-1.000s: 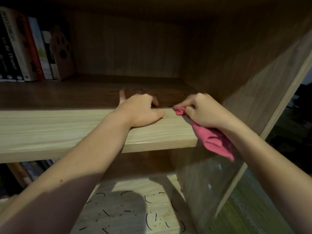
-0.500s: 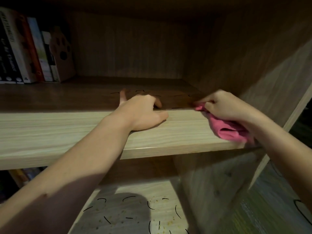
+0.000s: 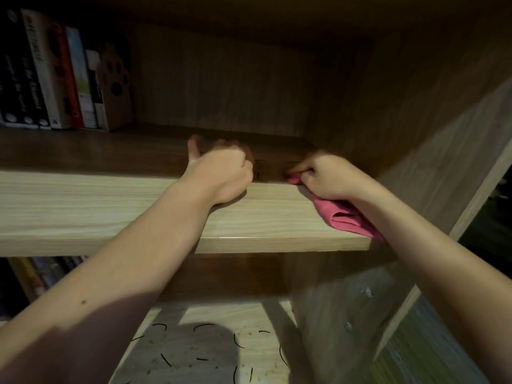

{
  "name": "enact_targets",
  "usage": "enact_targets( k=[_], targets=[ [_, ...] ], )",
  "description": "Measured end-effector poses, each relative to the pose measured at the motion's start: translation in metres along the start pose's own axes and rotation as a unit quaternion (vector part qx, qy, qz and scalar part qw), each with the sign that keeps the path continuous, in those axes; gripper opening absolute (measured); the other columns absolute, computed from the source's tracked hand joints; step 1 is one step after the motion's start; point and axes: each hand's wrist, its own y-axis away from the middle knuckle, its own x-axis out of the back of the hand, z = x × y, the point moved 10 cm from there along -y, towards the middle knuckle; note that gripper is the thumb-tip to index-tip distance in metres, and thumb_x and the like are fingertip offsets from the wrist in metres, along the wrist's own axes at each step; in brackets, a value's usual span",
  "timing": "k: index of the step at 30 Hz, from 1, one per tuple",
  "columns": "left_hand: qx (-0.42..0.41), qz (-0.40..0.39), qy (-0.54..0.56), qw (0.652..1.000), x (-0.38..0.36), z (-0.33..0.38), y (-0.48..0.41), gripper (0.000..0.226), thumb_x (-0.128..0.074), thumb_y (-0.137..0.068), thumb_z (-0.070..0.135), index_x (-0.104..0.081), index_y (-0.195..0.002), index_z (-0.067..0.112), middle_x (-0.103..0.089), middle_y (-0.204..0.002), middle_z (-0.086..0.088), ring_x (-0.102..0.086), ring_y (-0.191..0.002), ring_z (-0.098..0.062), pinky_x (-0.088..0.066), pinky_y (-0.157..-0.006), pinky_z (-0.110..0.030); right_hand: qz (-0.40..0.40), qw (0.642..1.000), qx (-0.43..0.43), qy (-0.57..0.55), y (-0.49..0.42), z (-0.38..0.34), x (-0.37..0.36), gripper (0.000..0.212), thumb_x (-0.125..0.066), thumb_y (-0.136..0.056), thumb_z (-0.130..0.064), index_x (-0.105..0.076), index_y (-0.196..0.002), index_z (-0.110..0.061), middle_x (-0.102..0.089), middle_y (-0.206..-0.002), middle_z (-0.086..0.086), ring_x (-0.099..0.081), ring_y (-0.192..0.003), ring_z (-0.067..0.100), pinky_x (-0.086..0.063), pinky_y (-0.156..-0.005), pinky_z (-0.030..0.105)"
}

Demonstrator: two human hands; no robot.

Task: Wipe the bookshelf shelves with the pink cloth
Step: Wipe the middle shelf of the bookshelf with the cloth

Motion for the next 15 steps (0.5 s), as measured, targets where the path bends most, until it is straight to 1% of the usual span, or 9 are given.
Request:
enact_targets(
  k=[1, 2, 4, 6, 8, 10, 12, 14, 15],
  targets=[
    [0.003, 0.003, -0.007, 1.0, 0.0, -0.001, 0.0, 0.033, -0.03, -0.097, 0.014, -0.058, -0.114, 0.014, -0.051, -0.118, -0.005, -0.036, -0.121, -0.02, 0.004, -0.111, -0.052, -0.003, 0.999, 0.029, -0.023, 0.004, -0.014, -0.004, 0.036, -0.04, -0.095, -0.006, -0.064, -0.121, -0.017, -0.064, -0.115, 0.0, -0.052, -0.069, -0.005, -0.04, -0.064, 0.012],
    [0.005, 0.009, -0.019, 1.0, 0.0, -0.002, 0.0, 0.033, -0.031, -0.096, 0.012, -0.058, -0.115, 0.015, -0.05, -0.12, -0.005, -0.035, -0.122, -0.02, 0.003, -0.111, -0.052, -0.011, 0.997, 0.054, -0.046, 0.009, -0.023, -0.007, 0.036, -0.041, -0.095, -0.006, -0.065, -0.119, -0.018, -0.063, -0.109, -0.004, -0.053, -0.057, -0.006, -0.039, -0.055, 0.009],
    [0.012, 0.028, -0.023, 0.999, 0.003, -0.004, 0.001, 0.033, -0.033, -0.095, 0.01, -0.059, -0.114, 0.017, -0.05, -0.122, -0.004, -0.035, -0.122, -0.019, 0.002, -0.111, -0.051, -0.019, 0.995, 0.067, -0.076, 0.016, -0.024, -0.004, 0.035, -0.041, -0.095, -0.007, -0.068, -0.115, -0.02, -0.066, -0.1, -0.007, -0.051, -0.046, -0.002, -0.036, -0.045, 0.009],
    [0.016, 0.045, -0.004, 0.999, 0.007, -0.007, 0.002, 0.033, -0.035, -0.093, 0.008, -0.06, -0.111, 0.02, -0.051, -0.121, -0.002, -0.035, -0.123, -0.018, 0.002, -0.112, -0.048, -0.008, 0.997, 0.024, -0.069, 0.01, -0.005, 0.004, 0.035, -0.041, -0.096, -0.007, -0.068, -0.115, -0.017, -0.066, -0.081, -0.007, -0.049, -0.044, -0.002, -0.034, -0.041, 0.009],
    [0.02, 0.044, 0.01, 0.999, 0.008, -0.009, 0.003, 0.033, -0.036, -0.092, 0.006, -0.06, -0.11, 0.02, -0.052, -0.122, -0.002, -0.034, -0.125, -0.018, 0.003, -0.111, -0.047, -0.012, 0.999, -0.022, -0.025, 0.002, 0.008, 0.004, 0.035, -0.039, -0.097, -0.009, -0.064, -0.12, -0.016, -0.064, -0.084, -0.004, -0.051, -0.054, 0.0, -0.034, -0.043, 0.006],
    [0.019, 0.04, 0.013, 0.999, 0.008, -0.008, 0.002, 0.034, -0.035, -0.092, 0.006, -0.06, -0.111, 0.019, -0.052, -0.124, -0.004, -0.034, -0.126, -0.019, 0.004, -0.111, -0.046, -0.013, 1.0, -0.017, -0.01, 0.001, 0.0, 0.0, 0.036, -0.039, -0.096, -0.009, -0.062, -0.122, -0.017, -0.066, -0.107, 0.002, -0.053, -0.068, 0.005, -0.042, -0.056, 0.011],
    [0.016, 0.036, 0.011, 0.999, 0.007, -0.006, 0.001, 0.035, -0.034, -0.092, 0.007, -0.06, -0.112, 0.019, -0.052, -0.126, -0.003, -0.033, -0.127, -0.018, 0.004, -0.112, -0.045, -0.009, 0.999, 0.019, -0.038, 0.014, -0.023, -0.003, 0.036, -0.041, -0.095, -0.007, -0.064, -0.119, -0.018, -0.064, -0.118, 0.002, -0.059, -0.079, 0.014, -0.051, -0.072, 0.026],
    [0.007, 0.035, 0.017, 0.999, 0.006, -0.004, 0.001, 0.037, -0.032, -0.094, 0.009, -0.061, -0.113, 0.022, -0.052, -0.126, -0.001, -0.034, -0.127, -0.016, 0.003, -0.112, -0.045, 0.017, 0.996, 0.069, -0.052, 0.039, -0.05, -0.002, 0.037, -0.041, -0.093, -0.005, -0.068, -0.113, -0.02, -0.063, -0.118, -0.001, -0.059, -0.096, 0.016, -0.045, -0.095, 0.034],
    [0.001, 0.042, 0.029, 0.999, 0.007, -0.003, 0.001, 0.037, -0.032, -0.094, 0.009, -0.062, -0.11, 0.024, -0.053, -0.124, 0.0, -0.034, -0.127, -0.015, 0.002, -0.113, -0.045, 0.039, 0.993, 0.094, -0.055, 0.053, -0.063, 0.001, 0.037, -0.042, -0.092, -0.005, -0.071, -0.109, -0.021, -0.064, -0.115, -0.003, -0.056, -0.103, 0.016, -0.04, -0.101, 0.036]
  ],
)
